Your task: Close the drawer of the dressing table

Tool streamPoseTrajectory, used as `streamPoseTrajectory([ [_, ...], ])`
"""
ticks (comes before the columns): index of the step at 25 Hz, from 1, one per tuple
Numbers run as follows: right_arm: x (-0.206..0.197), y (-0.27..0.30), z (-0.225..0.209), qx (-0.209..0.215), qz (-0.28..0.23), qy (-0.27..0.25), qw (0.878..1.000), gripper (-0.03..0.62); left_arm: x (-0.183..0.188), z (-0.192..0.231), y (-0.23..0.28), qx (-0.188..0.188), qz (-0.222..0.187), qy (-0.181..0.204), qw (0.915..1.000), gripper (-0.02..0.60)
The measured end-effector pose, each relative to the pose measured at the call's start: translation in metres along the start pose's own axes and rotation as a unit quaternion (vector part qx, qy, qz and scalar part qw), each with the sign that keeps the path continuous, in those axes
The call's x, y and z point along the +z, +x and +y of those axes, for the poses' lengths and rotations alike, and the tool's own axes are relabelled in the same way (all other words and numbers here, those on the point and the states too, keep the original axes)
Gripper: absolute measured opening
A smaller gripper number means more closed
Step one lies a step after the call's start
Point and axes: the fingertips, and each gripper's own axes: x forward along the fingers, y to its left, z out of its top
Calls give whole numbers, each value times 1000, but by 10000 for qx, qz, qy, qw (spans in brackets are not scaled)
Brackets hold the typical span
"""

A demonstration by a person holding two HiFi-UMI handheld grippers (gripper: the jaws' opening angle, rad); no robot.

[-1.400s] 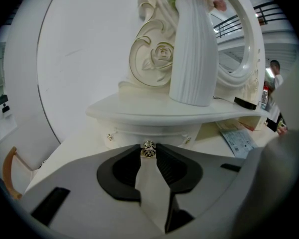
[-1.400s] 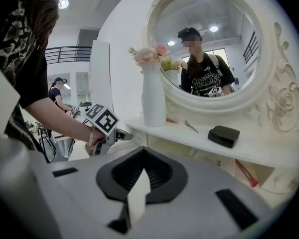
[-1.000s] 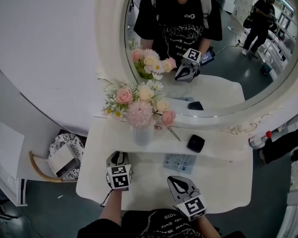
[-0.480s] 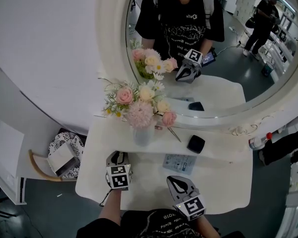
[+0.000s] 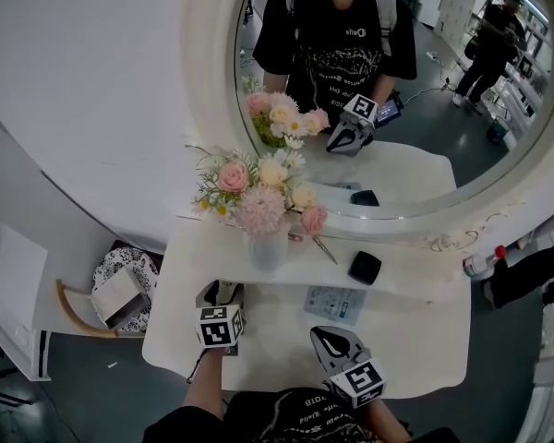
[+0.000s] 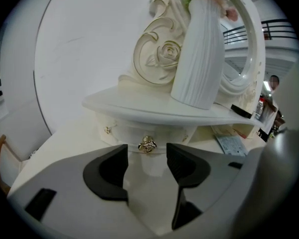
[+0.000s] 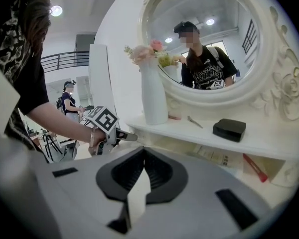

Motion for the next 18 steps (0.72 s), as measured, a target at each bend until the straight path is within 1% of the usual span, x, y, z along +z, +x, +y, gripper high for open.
streamPoseTrajectory([
  [2,-2,0,2,31,29,21,10000,11,-5,2,-3,32,61,-121,9999,238],
  [4,-2,0,4,68,26,27,10000,11,-12,7,-10,88,76,-464,9989,238],
  [6,-1,0,6,89,-13,36,10000,11,-16,8,-19,29,48,-732,9973,236],
  [7,-1,-1,6,84,-35,38,10000,11,-18,6,-24,-25,25,-757,9971,236],
  [10,-1,-3,5,33,-76,39,10000,11,-24,-2,-38,-171,-47,-673,9976,232],
  [11,-1,-4,4,12,-86,45,10000,11,-26,-8,-43,-283,-79,-689,9972,228],
  [13,-2,-6,3,-30,-99,46,9999,11,-29,-29,-51,-728,-110,-704,9948,219],
  [14,-3,-7,2,-47,-93,44,9999,11,-29,-44,-55,-1018,-115,-641,9927,219],
  [16,-6,-8,1,-63,-52,43,10000,11,-29,-74,-64,-1542,-155,-433,9870,197],
  [18,-8,-10,0,-82,-12,44,10000,11,-29,-101,-73,-1902,-232,-322,9809,190],
])
